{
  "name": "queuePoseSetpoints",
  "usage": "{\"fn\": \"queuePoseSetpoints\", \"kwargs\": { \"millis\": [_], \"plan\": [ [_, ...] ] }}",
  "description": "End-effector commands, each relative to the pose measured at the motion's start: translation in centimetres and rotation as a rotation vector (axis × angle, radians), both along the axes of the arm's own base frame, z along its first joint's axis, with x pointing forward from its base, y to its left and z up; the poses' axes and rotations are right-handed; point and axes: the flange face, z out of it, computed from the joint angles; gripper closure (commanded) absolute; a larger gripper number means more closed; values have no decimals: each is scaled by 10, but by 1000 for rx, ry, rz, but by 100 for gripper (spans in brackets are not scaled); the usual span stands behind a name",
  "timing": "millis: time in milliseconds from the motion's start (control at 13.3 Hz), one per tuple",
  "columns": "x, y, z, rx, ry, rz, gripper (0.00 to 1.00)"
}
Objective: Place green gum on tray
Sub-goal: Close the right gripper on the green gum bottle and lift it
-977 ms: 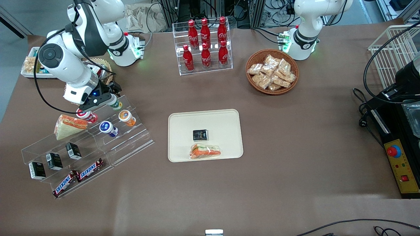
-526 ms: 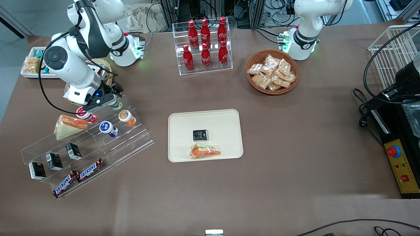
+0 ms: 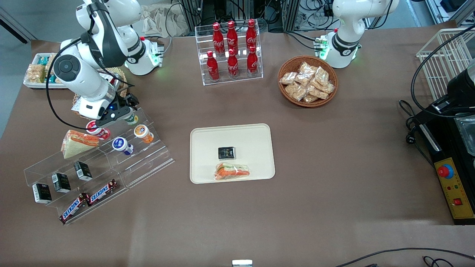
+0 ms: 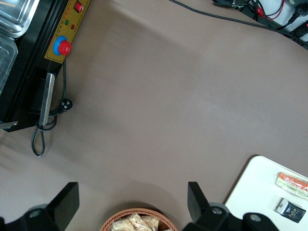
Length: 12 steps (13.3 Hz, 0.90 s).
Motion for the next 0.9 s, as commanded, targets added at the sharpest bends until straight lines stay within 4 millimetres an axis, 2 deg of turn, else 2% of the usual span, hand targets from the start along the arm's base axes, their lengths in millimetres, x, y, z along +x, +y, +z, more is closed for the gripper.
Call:
{"fn": "queuePoseSetpoints", "kwargs": {
  "millis": [0,75,226,451,827],
  "plan": [
    [1,-1,-2,-7,-15,17,54],
    [1,-2,0,-6,-18,15,63],
    [2,-2,2,-6,-23,16,72],
    [3,-2,8,-5,-29,18,74],
    [22,8,64,6,-32,-5,76]
  ]
}}
